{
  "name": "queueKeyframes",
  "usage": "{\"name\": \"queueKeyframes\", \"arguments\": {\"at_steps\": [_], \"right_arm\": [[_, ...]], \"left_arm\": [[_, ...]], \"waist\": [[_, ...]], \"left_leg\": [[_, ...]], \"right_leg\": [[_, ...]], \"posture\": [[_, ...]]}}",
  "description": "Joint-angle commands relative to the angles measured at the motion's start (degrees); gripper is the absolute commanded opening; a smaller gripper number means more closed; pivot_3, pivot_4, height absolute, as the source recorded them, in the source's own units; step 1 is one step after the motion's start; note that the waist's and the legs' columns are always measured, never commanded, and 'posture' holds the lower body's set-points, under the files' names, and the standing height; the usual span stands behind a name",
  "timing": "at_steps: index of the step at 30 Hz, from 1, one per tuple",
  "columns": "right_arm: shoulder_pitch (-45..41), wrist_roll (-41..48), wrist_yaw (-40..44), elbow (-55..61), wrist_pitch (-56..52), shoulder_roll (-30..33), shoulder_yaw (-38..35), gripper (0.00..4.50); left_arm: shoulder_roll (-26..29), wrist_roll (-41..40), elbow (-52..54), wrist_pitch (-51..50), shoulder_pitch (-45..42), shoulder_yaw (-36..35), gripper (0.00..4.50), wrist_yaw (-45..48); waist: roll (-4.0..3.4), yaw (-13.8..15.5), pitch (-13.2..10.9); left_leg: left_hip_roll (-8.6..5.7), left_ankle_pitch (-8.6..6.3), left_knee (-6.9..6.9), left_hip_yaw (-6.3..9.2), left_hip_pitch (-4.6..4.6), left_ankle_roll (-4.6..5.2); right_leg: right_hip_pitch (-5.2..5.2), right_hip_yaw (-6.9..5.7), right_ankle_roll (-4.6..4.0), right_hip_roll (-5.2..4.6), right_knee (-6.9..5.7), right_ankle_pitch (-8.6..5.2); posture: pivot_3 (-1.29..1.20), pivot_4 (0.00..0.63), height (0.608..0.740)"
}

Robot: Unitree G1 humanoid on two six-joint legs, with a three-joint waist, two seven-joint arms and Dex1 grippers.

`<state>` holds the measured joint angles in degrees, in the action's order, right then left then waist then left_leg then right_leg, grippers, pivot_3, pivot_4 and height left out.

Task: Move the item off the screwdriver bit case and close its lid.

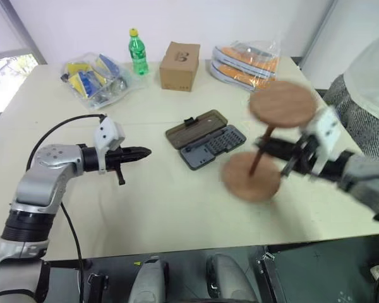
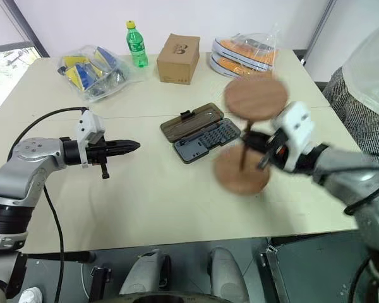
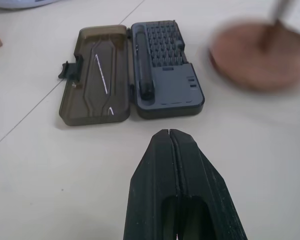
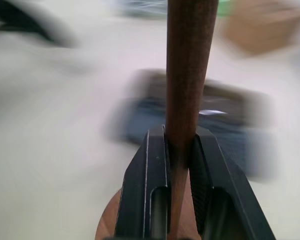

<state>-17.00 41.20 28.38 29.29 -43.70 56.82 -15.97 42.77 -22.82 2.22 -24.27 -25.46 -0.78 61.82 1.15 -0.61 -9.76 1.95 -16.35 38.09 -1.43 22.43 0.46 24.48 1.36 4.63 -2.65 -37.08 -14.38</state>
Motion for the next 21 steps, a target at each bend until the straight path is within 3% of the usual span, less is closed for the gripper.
{"name": "queueKeyframes", "arguments": {"at_steps": [1, 8, 15, 21], "right_arm": [[-4.8, -8.2, -2.2, -5.7, 4.1, 1.5, -0.4, 0.01], [-13.2, -20.9, -11.0, -24.7, 9.9, -4.5, 1.8, 0.01], [-18.4, -22.8, -21.7, -40.4, 14.4, -15.0, -6.1, 0.01], [-16.5, -23.6, -24.9, -41.8, 17.1, -17.9, -9.0, 0.01]], "left_arm": [[-0.1, 0.4, 0.3, 1.5, -0.3, -0.4, 0.00, 0.1], [-0.7, 0.8, 0.4, 2.2, 0.3, -0.5, 0.00, -0.4], [-0.6, 1.0, 1.0, 2.3, 1.2, -1.0, 0.00, -0.7], [-0.5, 1.1, 2.1, 2.3, 2.3, -1.1, 0.00, -1.2]], "waist": [[0.00, -0.1, 0.0], [-0.01, -0.2, 0.0], [-0.15, -0.2, -0.1], [-0.16, -0.2, -0.1]], "left_leg": [[0.00, 0.00, -0.01, 0.00, 0.00, 0.00], [0.01, 0.00, -0.02, -0.05, 0.00, 0.00], [0.01, 0.00, -0.03, -0.08, 0.03, 0.00], [0.00, 0.00, -0.04, -0.09, 0.03, 0.00]], "right_leg": [[0.01, 0.00, 0.00, 0.01, -0.01, 0.00], [0.04, 0.04, 0.00, 0.02, -0.01, 0.00], [0.07, 0.07, 0.03, 0.01, -0.03, 0.02], [0.07, 0.08, 0.03, -0.02, -0.03, 0.02]], "posture": [[0.00, 0.150, 0.740], [0.00, 0.150, 0.740], [0.00, 0.150, 0.740], [0.00, 0.150, 0.740]]}}
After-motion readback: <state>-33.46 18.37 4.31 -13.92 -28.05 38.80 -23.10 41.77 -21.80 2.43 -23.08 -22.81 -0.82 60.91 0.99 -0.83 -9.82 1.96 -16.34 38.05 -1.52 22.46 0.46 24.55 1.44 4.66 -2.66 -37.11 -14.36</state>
